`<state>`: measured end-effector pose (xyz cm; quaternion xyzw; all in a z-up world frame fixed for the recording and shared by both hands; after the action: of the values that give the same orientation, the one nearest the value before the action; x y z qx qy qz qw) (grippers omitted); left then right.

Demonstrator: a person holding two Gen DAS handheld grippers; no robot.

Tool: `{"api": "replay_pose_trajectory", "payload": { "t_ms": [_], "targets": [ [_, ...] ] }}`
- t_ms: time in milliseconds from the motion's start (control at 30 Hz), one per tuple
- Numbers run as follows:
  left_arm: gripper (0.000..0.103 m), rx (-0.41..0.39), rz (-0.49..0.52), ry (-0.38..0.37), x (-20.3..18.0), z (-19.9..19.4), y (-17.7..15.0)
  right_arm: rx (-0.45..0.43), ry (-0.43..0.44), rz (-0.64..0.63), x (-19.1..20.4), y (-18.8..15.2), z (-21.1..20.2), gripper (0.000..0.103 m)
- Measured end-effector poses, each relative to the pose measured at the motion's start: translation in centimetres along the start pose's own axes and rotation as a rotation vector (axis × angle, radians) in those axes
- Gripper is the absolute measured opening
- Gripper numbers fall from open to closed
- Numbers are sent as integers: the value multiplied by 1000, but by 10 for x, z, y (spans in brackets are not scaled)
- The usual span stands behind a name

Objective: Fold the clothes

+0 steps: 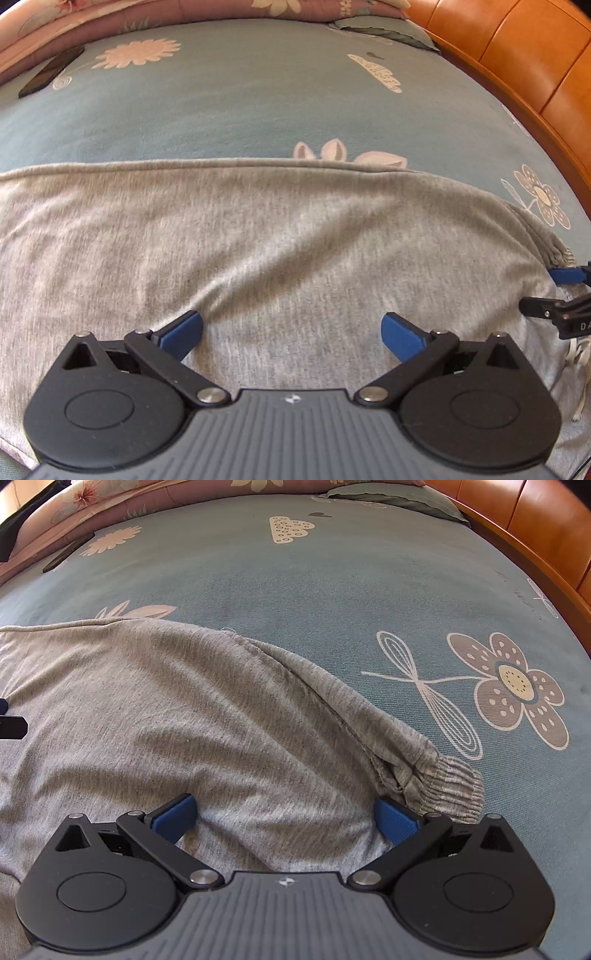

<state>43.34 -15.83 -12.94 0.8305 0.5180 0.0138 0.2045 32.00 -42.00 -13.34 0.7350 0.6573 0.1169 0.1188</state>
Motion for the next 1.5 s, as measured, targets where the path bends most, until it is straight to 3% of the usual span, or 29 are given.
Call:
{"api": "replay_pose_trajectory", "payload": {
  "t_ms": [133, 233, 400, 467, 567, 700, 800, 933, 1033, 1200, 1267, 1333, 1367, 1500],
  "targets": [
    [102, -7, -49, -61, 10, -13, 15, -4, -15, 40, 7, -19, -7, 103],
    [102, -68, -79, -1, 33, -28, 28, -3, -8, 22, 4, -11, -3, 103],
    [102, -53, -235, 77, 96, -15, 41, -3, -1, 4, 0, 0, 3, 103],
    [102, -85, -207, 73, 105, -15, 49, -5, -1, 4, 1, 0, 3, 103],
    [102, -87, -189, 162, 116, -18, 63, -11, -1, 4, 1, -1, 3, 103],
    [102, -125, -219, 103, 110, -40, 64, -29, -4, 10, 1, -2, 3, 103],
    [102, -124, -165, 81, 85, -54, 46, -29, -12, 10, 3, -3, 1, 103],
    [102, -123, -36, 120, 44, -70, 10, 18, -9, -2, 15, 2, -15, 103],
    [102, -119, 17, 154, 21, -79, -18, -23, 72, -105, 48, -1, -37, 103],
    [102, -83, -24, 163, 7, -91, -56, -26, 170, -321, 120, -12, -37, 103],
    [102, -66, -33, 164, 5, -95, -70, -34, 149, -376, 138, -15, -29, 103],
    [102, -54, -6, 182, 0, -98, -84, 29, 85, -407, 148, -19, -12, 103],
    [102, -51, 10, 196, -3, -100, -90, 51, 53, -410, 145, -23, -8, 103],
    [102, -30, 70, 207, -21, -103, -114, 51, 59, -345, 119, -30, -21, 103]
  ]
}}
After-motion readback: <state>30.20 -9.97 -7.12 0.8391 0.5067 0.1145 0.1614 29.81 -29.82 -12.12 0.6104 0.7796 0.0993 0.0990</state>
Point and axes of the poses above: each gripper's, at about its wrist camera, not at the fingertips, and z roughly the way its jaws point, x to its left, y to its top, the point moved 5 cm from there along z, roughly the way its jaws point, and after that the axes turned 9 degrees about x, right-handed, at the moved point
